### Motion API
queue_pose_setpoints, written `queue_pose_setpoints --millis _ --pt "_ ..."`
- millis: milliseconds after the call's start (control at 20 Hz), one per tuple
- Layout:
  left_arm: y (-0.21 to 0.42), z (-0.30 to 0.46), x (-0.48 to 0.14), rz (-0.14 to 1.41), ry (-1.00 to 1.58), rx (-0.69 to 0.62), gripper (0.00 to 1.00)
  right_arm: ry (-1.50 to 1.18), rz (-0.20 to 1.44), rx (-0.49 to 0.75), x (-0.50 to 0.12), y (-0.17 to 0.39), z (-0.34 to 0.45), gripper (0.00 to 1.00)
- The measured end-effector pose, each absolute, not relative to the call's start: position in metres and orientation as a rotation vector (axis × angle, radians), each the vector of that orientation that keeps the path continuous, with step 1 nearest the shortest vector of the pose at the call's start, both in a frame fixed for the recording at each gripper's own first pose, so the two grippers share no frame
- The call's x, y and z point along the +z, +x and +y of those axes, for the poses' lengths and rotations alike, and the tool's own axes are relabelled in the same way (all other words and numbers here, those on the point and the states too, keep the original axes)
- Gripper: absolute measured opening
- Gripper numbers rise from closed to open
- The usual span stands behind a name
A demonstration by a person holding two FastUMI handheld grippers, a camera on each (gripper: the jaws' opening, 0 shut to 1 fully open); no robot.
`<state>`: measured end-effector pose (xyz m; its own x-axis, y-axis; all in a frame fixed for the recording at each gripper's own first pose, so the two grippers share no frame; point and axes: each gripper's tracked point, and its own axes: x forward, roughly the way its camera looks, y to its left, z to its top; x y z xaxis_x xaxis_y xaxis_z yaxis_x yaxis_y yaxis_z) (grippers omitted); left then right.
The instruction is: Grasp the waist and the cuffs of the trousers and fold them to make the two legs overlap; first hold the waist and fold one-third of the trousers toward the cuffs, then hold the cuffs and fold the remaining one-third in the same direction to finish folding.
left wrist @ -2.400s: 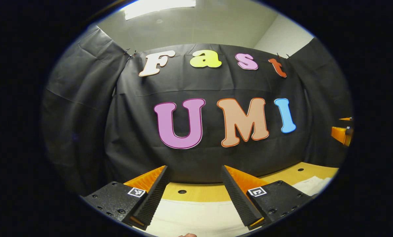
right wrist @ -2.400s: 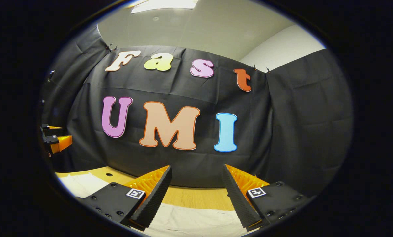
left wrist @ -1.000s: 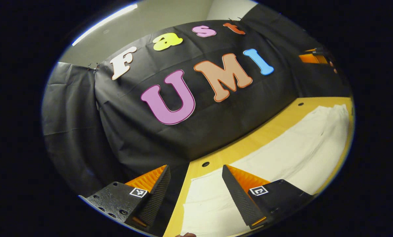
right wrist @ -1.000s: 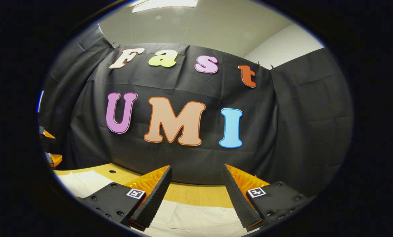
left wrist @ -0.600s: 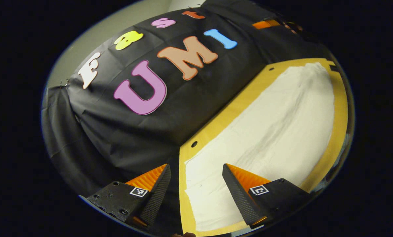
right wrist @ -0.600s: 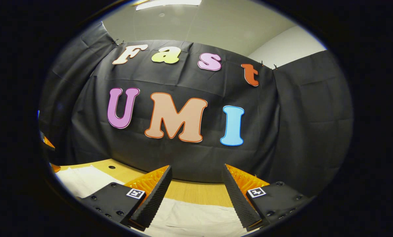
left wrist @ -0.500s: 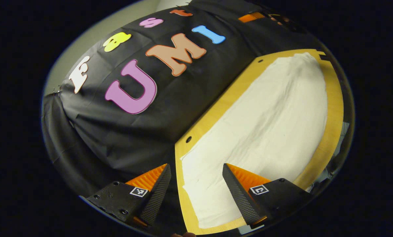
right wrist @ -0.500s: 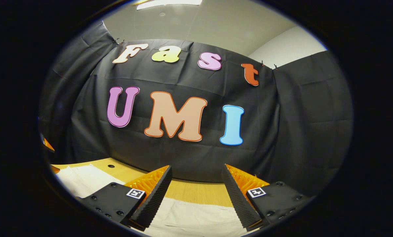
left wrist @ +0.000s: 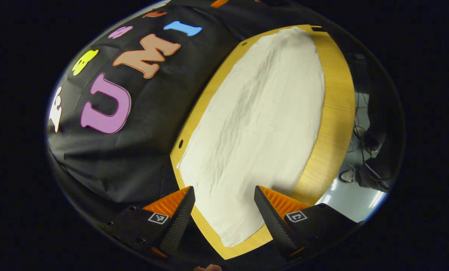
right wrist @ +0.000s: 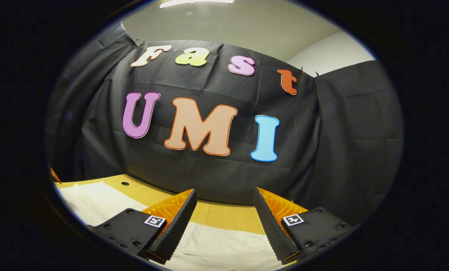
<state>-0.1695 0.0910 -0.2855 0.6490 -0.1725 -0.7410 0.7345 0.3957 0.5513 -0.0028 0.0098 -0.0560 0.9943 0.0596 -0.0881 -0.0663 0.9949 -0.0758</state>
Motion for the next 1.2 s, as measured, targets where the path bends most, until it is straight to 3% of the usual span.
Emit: queue_pose_setpoints --millis 200,550,1100,1150,1200 --pt "-0.203 0.104 -0.312 0.774 1.062 -0.740 0.97 -0.084 0.099 0.064 -0.062 -0.003 0.010 0.97" --pt "-0.213 0.103 -0.329 0.827 1.155 -0.854 0.92 -0.100 0.105 0.053 -0.067 -0.004 0.006 0.97" --pt "-0.182 0.098 -0.337 0.779 1.242 -0.879 0.88 -0.108 0.131 0.036 -0.079 -0.009 -0.001 0.97" --pt "-0.184 0.097 -0.342 0.796 1.232 -0.879 0.84 -0.112 0.131 0.037 -0.078 -0.009 -0.003 0.97" --pt "-0.184 0.099 -0.345 0.797 1.234 -0.878 0.65 -0.118 0.133 0.037 -0.079 -0.011 -0.004 0.97"
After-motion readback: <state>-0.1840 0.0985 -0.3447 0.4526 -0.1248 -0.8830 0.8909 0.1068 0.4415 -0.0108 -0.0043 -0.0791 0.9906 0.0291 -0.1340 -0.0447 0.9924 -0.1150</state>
